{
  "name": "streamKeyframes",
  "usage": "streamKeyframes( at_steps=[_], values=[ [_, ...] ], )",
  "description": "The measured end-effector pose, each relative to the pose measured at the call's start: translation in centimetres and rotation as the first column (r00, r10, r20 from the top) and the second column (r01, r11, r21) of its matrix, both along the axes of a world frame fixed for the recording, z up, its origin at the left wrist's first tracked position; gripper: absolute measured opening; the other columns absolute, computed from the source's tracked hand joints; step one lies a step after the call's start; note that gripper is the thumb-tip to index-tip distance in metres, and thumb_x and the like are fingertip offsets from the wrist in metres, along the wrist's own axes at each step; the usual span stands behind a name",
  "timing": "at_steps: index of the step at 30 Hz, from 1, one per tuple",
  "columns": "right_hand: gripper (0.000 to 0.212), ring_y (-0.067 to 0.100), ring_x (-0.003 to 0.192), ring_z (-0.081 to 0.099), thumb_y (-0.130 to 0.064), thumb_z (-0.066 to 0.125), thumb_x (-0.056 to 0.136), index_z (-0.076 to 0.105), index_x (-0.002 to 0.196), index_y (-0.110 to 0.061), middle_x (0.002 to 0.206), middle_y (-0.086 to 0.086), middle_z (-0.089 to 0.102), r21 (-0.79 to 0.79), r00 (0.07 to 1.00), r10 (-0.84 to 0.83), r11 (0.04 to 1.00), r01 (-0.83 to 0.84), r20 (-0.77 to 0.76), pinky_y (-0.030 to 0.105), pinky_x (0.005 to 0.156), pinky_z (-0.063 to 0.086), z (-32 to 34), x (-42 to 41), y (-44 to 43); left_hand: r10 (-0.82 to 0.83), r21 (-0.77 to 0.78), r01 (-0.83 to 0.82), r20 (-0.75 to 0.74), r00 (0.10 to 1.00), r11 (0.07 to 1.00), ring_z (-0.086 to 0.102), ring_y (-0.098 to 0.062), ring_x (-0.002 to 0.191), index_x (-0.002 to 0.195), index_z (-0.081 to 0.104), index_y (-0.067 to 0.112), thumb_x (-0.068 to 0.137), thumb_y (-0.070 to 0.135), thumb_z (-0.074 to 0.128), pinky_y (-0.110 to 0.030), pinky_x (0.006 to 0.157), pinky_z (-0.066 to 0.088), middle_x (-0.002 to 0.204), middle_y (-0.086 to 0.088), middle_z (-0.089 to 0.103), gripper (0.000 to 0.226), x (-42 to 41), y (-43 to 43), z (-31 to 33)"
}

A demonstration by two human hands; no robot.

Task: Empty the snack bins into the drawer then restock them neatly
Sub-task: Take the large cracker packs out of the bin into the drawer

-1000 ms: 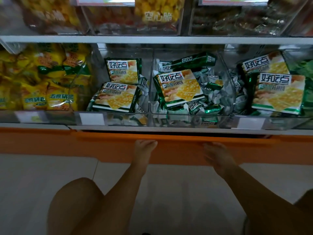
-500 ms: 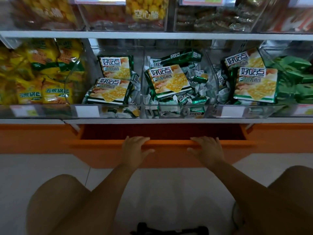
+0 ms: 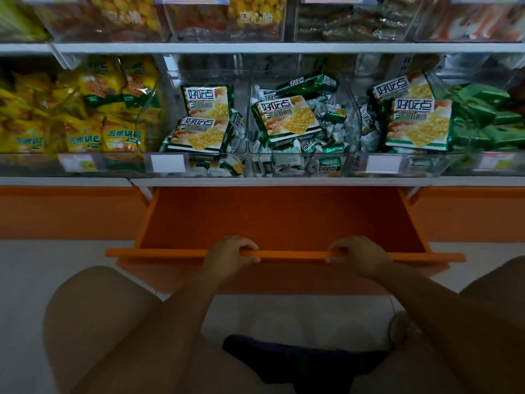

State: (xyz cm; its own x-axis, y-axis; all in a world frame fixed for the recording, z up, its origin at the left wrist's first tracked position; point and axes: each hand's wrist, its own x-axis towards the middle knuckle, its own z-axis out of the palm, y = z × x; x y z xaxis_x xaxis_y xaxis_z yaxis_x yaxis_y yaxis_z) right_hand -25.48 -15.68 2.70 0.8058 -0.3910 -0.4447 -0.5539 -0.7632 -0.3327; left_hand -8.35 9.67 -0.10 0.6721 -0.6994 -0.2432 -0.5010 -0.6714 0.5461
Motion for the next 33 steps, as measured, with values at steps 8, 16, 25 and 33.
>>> streamKeyframes(
  at_steps=[8, 16, 25, 33],
  values=[
    [0.052, 0.015, 0.111, 0.056, -0.059, 0.058, 0.086, 0.061, 0.123, -0.022, 0.128, -0.001, 0.058, 0.109, 0.954, 0.106, 0.991, -0.078, -0.281, 0.031, 0.095, 0.048, 2.9, 0.2, 1.1, -0.119, 0.057, 0.133, -0.202, 0.972, 0.989, 0.055, -0.012, 0.115, 0.123, 0.061, 0.026, 0.083, 0.040, 0.074, -0.034, 0.099, 0.048, 0.127, 0.006, 0.059, 0.045, -0.3, 0.0, 3.8],
    [0.026, 0.009, 0.093, 0.059, -0.037, 0.055, 0.096, 0.063, 0.118, -0.025, 0.112, -0.004, 0.066, -0.038, 0.802, -0.070, 0.993, 0.115, 0.593, 0.022, 0.076, 0.044, 11.2, 12.6, -1.6, 0.178, -0.483, -0.117, 0.081, 0.981, 0.868, 0.057, -0.010, 0.104, 0.129, 0.059, 0.024, 0.090, 0.035, 0.068, -0.029, 0.089, 0.049, 0.119, 0.007, 0.059, 0.042, 8.2, -6.8, 13.5],
    [0.069, 0.038, 0.116, 0.052, -0.056, 0.046, 0.093, 0.038, 0.141, -0.009, 0.133, 0.016, 0.052, -0.133, 0.922, -0.131, 0.973, 0.191, 0.363, 0.044, 0.096, 0.046, 11.0, 23.5, -7.6, 0.067, -0.097, -0.018, 0.528, 0.847, 0.995, 0.059, -0.026, 0.106, 0.144, 0.042, 0.017, 0.098, 0.053, 0.044, -0.035, 0.077, 0.051, 0.115, -0.009, 0.065, 0.058, 13.6, -14.7, 14.7],
    [0.029, 0.012, 0.089, 0.061, -0.021, 0.070, 0.088, 0.051, 0.110, -0.020, 0.098, -0.008, 0.059, 0.555, 0.681, -0.485, 0.820, 0.137, 0.548, 0.024, 0.073, 0.046, 12.1, 20.6, -6.1, 0.213, -0.297, -0.102, 0.370, 0.904, 0.949, 0.054, -0.024, 0.118, 0.150, 0.031, 0.034, 0.091, 0.057, 0.057, -0.034, 0.090, 0.049, 0.130, 0.000, 0.060, 0.069, 13.4, -14.6, 13.2]
  ],
)
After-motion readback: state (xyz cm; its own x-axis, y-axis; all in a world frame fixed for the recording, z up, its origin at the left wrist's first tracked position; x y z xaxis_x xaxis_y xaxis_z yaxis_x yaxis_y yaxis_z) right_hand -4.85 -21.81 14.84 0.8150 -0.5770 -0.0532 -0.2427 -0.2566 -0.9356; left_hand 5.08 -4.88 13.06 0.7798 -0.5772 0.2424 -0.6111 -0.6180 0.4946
